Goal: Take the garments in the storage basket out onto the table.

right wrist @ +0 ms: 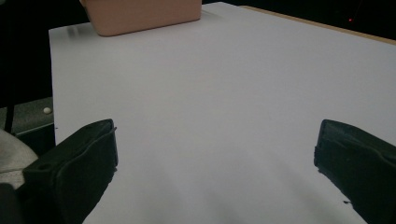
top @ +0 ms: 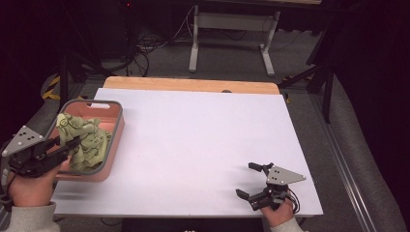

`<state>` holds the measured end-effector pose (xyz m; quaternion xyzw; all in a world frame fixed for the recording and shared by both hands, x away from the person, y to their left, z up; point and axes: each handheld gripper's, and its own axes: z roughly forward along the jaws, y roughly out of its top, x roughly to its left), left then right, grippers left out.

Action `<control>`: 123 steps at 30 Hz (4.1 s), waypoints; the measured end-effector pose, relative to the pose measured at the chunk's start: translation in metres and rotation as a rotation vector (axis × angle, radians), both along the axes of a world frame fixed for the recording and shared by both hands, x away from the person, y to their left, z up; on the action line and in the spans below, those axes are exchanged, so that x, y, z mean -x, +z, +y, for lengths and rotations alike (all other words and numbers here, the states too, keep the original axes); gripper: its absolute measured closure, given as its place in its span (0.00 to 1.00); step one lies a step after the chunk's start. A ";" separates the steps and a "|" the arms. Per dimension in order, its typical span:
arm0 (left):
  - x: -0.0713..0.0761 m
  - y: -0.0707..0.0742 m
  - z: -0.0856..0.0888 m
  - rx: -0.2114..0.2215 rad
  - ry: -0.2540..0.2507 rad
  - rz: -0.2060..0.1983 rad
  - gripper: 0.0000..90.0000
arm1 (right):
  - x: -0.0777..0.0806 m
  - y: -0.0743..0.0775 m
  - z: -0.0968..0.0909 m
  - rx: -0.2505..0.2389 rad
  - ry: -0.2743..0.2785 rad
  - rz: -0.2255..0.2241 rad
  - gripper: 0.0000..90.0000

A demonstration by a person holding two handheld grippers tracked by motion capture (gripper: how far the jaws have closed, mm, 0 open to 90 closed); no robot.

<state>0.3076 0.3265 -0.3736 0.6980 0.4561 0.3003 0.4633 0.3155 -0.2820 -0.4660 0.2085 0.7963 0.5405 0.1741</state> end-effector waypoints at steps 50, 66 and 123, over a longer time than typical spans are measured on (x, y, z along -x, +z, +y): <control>0.004 0.066 -0.039 0.064 -0.167 -0.163 0.76 | 0.000 0.000 0.000 -0.001 0.004 0.005 0.00; -0.010 0.084 -0.086 0.073 -0.291 -0.197 0.76 | 0.000 0.000 0.000 -0.001 0.011 0.005 0.00; -0.072 0.043 -0.215 0.150 -0.543 -0.140 0.76 | 0.000 0.001 -0.002 -0.009 0.017 -0.001 0.00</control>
